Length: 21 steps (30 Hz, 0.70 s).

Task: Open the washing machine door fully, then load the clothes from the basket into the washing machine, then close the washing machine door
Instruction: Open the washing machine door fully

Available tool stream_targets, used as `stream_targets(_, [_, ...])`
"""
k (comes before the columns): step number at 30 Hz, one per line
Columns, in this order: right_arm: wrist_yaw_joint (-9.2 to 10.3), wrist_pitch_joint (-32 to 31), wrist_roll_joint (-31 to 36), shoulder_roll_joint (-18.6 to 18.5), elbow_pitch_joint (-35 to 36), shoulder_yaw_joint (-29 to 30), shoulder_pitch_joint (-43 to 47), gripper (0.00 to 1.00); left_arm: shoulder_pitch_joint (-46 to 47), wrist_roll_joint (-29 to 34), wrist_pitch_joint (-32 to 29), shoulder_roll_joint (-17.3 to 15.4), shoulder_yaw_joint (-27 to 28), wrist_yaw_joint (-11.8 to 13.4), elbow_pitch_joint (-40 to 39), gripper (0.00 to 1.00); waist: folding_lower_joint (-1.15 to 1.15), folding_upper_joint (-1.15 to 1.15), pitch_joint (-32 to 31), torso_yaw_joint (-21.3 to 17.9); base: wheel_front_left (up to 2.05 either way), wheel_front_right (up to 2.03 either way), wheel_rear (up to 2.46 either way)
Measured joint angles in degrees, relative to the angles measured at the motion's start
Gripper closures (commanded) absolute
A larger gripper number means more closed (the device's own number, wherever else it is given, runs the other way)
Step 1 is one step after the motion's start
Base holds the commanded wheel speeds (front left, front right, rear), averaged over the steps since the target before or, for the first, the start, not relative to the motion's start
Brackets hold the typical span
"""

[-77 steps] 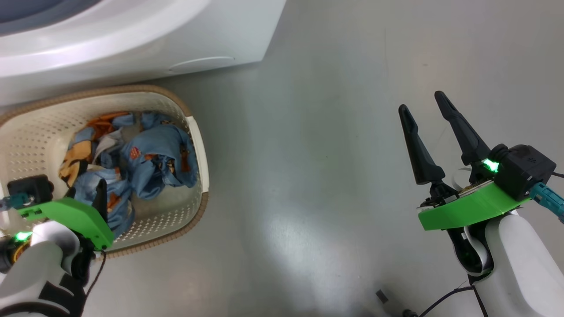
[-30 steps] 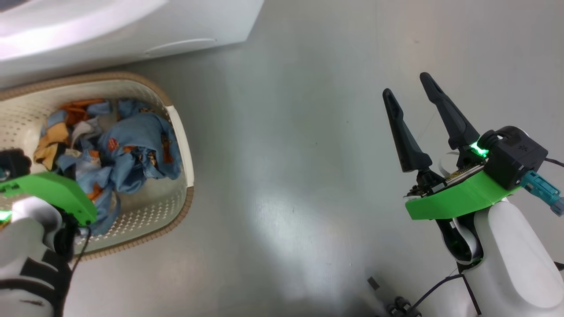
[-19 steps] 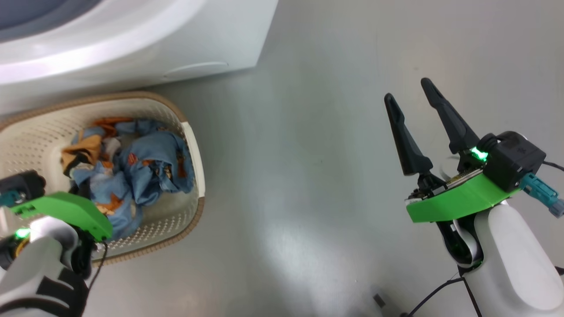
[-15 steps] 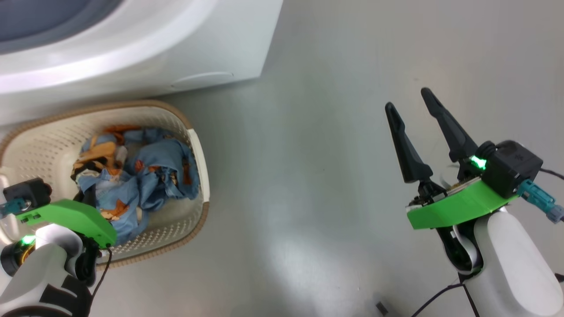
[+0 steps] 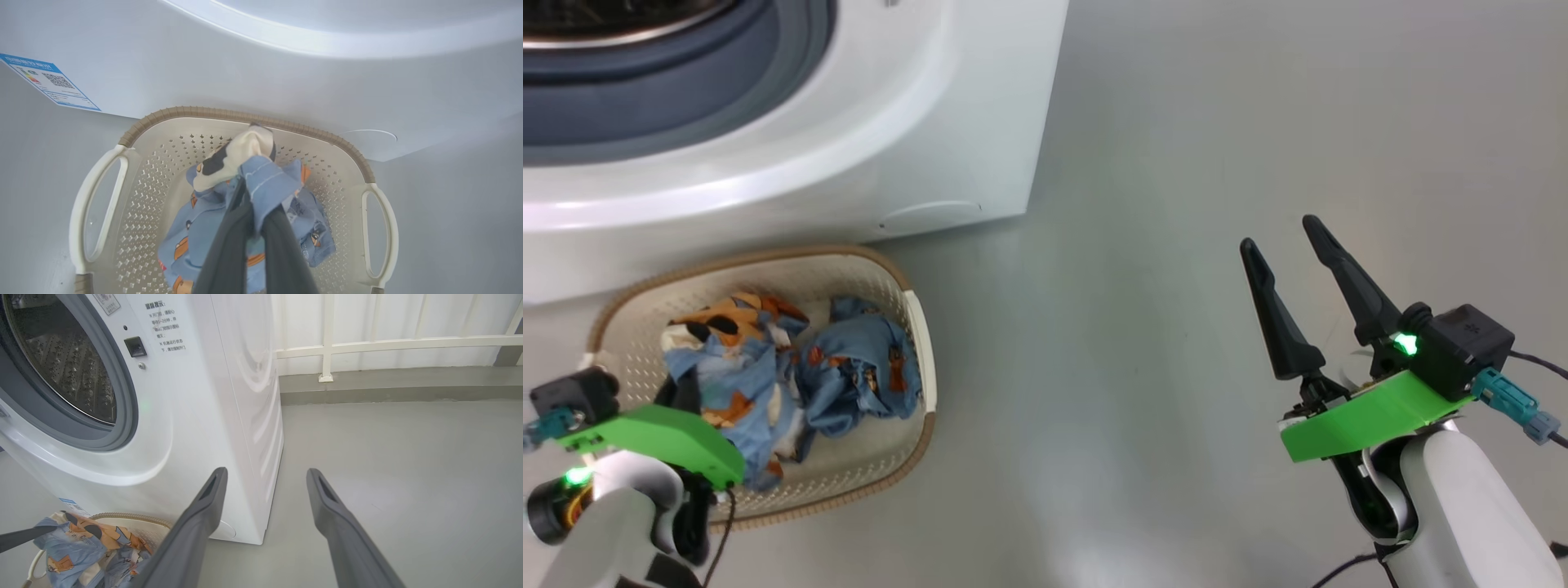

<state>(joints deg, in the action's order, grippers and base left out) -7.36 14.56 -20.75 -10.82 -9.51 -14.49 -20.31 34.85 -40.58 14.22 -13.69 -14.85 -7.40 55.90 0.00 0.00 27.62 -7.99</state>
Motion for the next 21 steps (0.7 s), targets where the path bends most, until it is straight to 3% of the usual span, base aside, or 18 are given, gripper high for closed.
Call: stream_targets(21, [0.0,0.0,-0.4,-0.6,-1.9,1.7,6.1,0.0,-12.4,14.1,0.0,4.3,11.9,0.0,-19.7,1.0,0.0,0.0,-9.6,1.8,0.0,0.0,0.0])
